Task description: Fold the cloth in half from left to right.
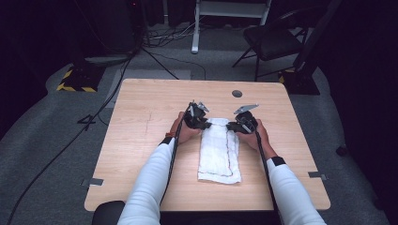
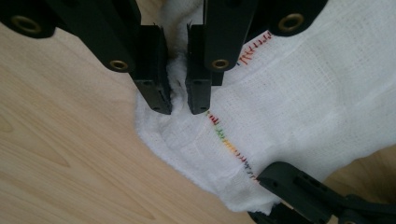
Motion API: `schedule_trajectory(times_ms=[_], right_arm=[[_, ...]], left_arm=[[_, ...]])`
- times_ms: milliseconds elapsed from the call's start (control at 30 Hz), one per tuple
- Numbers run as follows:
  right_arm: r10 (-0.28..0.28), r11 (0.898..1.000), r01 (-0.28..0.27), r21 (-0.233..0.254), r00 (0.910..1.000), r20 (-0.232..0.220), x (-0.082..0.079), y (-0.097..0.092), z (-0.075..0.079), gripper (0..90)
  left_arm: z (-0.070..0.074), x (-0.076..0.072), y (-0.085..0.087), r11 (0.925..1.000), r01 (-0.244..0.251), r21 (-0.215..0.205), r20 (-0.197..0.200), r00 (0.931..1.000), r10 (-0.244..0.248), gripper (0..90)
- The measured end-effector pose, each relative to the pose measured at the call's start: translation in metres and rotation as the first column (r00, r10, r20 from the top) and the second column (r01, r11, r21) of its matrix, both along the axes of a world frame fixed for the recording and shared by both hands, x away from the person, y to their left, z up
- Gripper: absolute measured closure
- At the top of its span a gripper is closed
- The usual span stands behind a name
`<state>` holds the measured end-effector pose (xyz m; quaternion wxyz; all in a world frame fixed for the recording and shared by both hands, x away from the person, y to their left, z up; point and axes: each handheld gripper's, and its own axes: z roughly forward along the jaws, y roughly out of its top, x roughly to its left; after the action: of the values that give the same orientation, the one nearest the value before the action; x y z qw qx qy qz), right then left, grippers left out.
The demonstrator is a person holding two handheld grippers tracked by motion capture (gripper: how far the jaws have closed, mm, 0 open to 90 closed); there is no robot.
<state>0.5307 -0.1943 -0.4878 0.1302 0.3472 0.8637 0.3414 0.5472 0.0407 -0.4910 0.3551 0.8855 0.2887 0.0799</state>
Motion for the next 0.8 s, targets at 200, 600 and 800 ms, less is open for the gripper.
schedule_trajectory(times_ms=[200,600,800], right_arm=[[-0.019,0.999,0.020,-0.029,0.9983,0.055,0.007,0.011,0.011,82.6],[-0.011,1.000,0.010,0.005,0.9897,0.143,0.011,0.012,0.032,83.3],[0.009,0.999,-0.016,0.043,0.9852,0.171,0.001,0.008,0.044,83.5]], left_arm=[[0.007,0.006,0.000,0.9986,-0.030,0.044,0.038,0.9989,0.029,76.8],[0.035,0.008,0.004,0.9968,-0.081,0.001,0.123,0.9892,0.080,79.2],[0.044,-0.002,0.009,0.9978,-0.059,-0.031,0.149,0.9868,0.063,79.2]])
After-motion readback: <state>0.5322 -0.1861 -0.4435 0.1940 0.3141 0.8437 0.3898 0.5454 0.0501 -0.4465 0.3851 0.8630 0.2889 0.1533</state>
